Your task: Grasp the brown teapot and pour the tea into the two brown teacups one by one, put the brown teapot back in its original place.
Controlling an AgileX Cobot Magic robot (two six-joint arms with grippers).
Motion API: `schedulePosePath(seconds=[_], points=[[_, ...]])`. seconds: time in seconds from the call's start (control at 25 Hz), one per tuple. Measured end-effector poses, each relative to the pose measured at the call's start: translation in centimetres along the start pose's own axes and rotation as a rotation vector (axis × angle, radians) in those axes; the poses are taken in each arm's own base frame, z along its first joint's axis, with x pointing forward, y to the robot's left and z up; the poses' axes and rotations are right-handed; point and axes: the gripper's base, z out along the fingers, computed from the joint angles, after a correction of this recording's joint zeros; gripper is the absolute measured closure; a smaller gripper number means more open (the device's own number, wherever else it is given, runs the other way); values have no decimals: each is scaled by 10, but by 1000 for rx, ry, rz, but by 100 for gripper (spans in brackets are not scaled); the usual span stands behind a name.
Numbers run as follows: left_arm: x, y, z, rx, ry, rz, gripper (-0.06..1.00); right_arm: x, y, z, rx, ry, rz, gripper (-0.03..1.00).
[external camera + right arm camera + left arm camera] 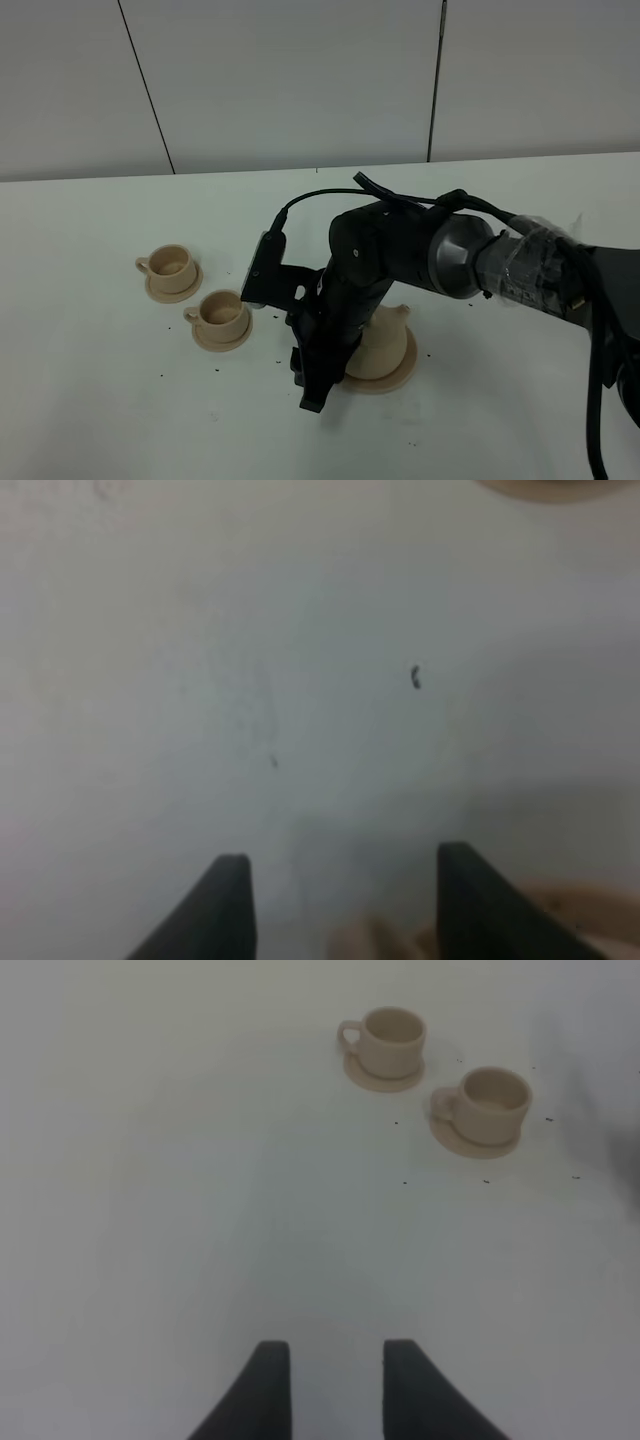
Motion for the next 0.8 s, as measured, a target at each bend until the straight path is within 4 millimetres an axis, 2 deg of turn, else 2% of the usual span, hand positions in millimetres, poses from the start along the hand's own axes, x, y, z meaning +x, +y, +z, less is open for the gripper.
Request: schedulePosePath(seconds=[0.8], points=[[0, 0, 0, 0, 0, 0, 65, 7, 9, -4, -84, 87, 114, 56]])
